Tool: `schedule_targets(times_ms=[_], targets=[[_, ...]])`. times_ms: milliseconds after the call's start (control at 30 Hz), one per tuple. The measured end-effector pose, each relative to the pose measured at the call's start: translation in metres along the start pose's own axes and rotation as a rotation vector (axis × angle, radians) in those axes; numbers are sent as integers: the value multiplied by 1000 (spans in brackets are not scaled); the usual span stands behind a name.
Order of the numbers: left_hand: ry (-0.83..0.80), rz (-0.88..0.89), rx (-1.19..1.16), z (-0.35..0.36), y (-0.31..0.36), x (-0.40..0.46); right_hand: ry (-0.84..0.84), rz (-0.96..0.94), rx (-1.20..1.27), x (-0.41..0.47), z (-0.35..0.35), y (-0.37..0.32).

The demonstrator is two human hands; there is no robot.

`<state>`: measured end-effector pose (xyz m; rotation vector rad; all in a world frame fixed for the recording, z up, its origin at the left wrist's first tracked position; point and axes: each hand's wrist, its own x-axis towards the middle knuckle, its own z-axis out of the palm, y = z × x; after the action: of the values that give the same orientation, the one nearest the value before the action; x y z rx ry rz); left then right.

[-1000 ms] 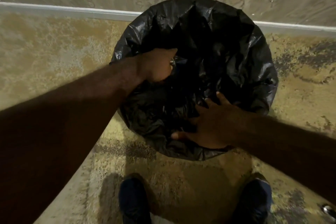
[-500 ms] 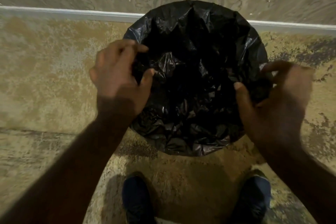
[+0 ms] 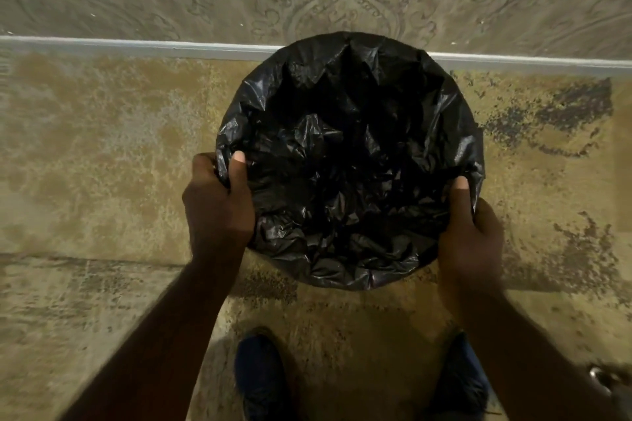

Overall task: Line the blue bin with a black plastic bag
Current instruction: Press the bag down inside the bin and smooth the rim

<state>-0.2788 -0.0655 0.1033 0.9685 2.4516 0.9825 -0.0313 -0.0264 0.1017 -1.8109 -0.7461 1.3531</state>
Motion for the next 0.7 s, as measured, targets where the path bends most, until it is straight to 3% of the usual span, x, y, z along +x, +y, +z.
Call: schedule_targets(times_ms=[133, 333, 567, 700], targets=[[-104, -9, 57, -6, -9, 4, -12, -7, -26, 2, -2, 2], [-183, 84, 147, -16, -14, 8, -19, -62, -374, 9, -7, -3], [-218, -177, 32, -23, -11, 10, 110, 42, -446, 4, -13, -14], [-343, -230, -15, -25, -13, 16, 41, 38, -428, 3, -10, -17]])
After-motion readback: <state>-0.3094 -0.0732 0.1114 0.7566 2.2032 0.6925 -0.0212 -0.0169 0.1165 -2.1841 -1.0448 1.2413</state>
